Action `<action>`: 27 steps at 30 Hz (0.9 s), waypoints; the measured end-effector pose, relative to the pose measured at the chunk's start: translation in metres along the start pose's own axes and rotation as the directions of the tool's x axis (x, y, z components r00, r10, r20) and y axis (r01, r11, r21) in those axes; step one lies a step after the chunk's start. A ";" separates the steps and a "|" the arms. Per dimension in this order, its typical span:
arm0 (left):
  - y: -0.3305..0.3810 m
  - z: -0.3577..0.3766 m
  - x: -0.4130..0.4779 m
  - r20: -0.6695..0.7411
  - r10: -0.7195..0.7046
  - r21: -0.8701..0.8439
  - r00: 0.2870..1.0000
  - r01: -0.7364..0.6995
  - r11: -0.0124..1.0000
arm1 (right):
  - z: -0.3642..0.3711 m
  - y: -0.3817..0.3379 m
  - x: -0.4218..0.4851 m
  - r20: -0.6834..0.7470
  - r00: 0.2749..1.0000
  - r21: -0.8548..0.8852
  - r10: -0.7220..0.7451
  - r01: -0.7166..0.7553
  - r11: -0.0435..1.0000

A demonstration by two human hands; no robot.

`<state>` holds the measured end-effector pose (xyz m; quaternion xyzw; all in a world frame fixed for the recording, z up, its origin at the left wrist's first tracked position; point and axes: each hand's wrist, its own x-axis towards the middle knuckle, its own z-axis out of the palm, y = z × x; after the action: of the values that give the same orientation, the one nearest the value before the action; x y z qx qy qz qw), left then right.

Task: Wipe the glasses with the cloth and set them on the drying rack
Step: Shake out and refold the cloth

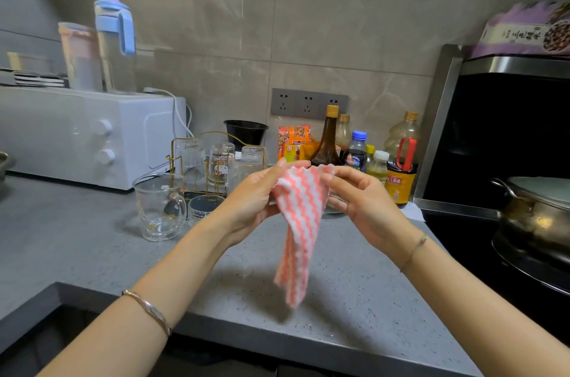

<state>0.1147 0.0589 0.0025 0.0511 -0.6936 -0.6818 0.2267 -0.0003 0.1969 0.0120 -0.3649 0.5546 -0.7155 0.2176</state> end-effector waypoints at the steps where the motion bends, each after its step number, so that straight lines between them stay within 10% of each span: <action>1: 0.000 -0.002 0.000 0.024 -0.005 0.045 1.000 0.004 0.999 | 0.000 -0.001 0.001 -0.023 1.000 -0.008 -0.011 0.011 1.000; 14: -0.003 -0.002 0.011 -0.117 0.360 0.396 0.925 -0.289 0.872 | -0.029 -0.007 -0.001 -0.014 0.989 -0.309 -0.150 0.139 0.941; 27: -0.009 0.000 0.025 -0.129 0.368 0.275 0.921 -0.324 0.905 | -0.016 0.008 0.005 0.152 0.975 -0.367 -0.165 0.211 0.906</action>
<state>0.0900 0.0490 -0.0004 0.0154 -0.7483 -0.5310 0.3972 -0.0163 0.2009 0.0041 -0.4932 0.6315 -0.5890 0.1046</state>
